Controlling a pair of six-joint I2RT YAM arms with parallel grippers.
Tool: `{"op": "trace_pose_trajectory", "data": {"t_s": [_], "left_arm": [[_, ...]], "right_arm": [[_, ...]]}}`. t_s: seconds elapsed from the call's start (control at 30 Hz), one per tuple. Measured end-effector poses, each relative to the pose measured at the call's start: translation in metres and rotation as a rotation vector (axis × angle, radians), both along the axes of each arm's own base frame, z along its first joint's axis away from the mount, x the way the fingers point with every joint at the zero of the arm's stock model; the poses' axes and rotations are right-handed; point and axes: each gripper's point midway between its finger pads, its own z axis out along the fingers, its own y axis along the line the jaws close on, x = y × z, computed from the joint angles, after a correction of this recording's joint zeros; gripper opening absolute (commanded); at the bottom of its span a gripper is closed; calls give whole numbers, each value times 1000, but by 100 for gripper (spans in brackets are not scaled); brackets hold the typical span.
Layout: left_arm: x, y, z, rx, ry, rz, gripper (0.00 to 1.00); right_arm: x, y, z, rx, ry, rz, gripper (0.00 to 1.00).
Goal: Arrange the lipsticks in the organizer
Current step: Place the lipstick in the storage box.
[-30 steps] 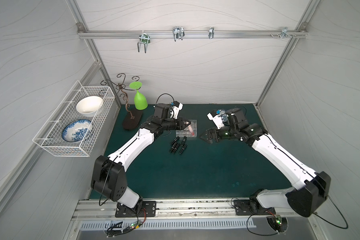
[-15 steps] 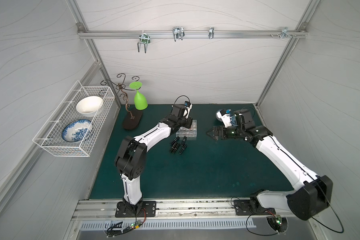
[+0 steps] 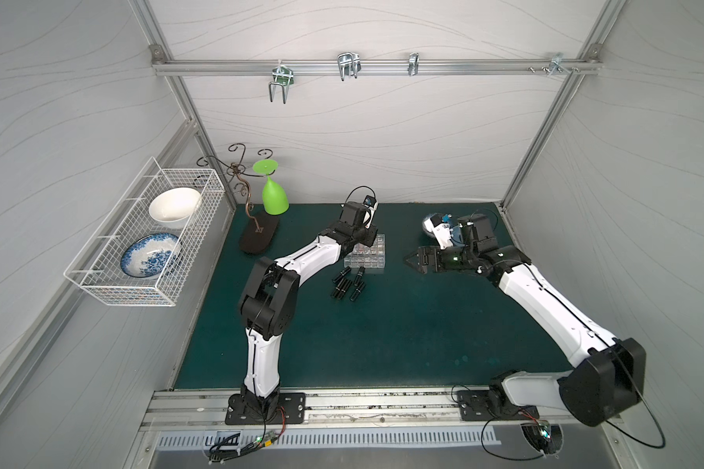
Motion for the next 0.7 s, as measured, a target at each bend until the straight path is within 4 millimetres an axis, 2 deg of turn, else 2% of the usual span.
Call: {"op": "trace_pose_trajectory", "data": {"t_s": [0.5,0.7], "left_arm": [[8,-4,3,-25,-35,6,13],[4,-1,-10,-30,-17,15,12]], "right_arm": [[-1,1,-1,8,4,10,94],[-2,2,-1,11,5,13,93]]}}
